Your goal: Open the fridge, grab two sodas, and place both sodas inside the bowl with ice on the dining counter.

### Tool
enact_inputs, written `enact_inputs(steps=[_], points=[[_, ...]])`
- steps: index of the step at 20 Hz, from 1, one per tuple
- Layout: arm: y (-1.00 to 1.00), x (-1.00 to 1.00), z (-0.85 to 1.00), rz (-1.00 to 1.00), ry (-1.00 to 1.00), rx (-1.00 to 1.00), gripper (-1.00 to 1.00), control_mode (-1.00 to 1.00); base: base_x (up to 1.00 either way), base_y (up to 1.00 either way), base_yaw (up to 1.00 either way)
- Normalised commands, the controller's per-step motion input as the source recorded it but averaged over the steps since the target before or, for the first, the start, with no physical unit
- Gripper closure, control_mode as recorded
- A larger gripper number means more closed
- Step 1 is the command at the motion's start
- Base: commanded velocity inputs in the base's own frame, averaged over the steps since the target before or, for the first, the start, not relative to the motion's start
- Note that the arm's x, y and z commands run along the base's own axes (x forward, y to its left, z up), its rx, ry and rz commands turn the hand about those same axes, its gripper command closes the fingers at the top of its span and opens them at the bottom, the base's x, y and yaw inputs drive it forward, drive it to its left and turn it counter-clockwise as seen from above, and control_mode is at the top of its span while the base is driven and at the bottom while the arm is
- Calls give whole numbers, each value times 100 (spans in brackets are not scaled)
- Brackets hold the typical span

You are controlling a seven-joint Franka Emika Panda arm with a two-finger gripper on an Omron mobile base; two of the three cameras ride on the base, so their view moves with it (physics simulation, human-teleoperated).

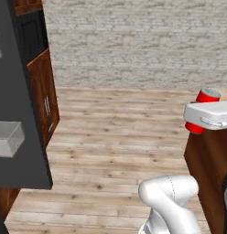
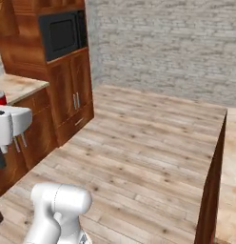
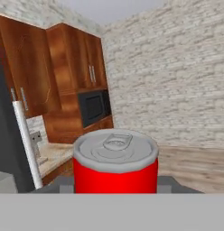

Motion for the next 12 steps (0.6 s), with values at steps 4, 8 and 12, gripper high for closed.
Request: enact_inputs(steps=[4, 8, 12], points=[[0, 0, 0, 0, 0, 0, 100, 100, 68, -56, -48], [0, 0, 0, 0, 0, 0, 100, 100, 100, -19, -35], [0, 0, 0, 0, 0, 0, 100, 100, 100, 0, -36]])
